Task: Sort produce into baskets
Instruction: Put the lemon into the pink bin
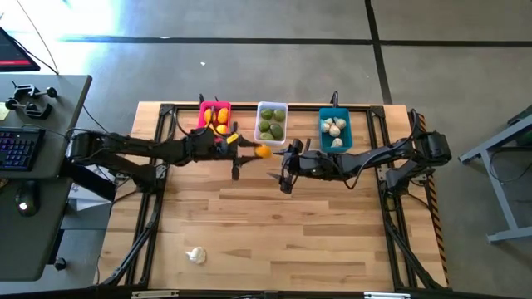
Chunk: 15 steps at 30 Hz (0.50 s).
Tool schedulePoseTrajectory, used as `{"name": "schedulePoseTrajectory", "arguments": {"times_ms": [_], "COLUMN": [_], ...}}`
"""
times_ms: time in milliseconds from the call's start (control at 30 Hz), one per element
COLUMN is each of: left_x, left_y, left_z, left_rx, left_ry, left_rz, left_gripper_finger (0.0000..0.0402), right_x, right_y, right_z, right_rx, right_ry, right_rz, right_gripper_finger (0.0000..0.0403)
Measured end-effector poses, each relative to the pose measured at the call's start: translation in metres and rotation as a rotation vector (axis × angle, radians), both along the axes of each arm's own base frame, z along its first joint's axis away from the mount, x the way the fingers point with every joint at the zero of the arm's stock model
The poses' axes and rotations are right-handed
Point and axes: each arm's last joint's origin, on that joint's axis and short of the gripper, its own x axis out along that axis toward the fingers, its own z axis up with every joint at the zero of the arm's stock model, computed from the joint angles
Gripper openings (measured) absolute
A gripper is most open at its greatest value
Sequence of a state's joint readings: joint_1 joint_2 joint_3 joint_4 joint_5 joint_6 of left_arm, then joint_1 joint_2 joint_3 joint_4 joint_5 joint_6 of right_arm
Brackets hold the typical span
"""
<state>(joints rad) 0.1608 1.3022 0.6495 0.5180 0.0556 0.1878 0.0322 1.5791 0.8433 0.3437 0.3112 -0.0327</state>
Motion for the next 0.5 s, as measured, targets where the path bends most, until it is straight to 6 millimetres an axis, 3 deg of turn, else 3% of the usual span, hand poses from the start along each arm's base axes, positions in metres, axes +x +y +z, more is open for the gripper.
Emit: {"name": "schedulePoseTrajectory", "arguments": {"times_ms": [233, 500], "left_x": [-0.029, -0.075], "left_y": [0.03, 0.08], "left_z": [0.008, -0.012], "left_rx": [-0.051, -0.24], "left_ry": [0.092, 0.296], "left_rz": [0.395, 0.91], "left_gripper_finger": [0.013, 0.013], "right_x": [-0.001, -0.002], "right_y": [0.0, -0.001], "right_z": [-0.002, -0.003], "right_rx": [-0.003, -0.003], "right_ry": [0.026, 0.035], "right_rz": [-0.012, -0.02], "right_gripper_finger": [0.0348, 0.0348]}}
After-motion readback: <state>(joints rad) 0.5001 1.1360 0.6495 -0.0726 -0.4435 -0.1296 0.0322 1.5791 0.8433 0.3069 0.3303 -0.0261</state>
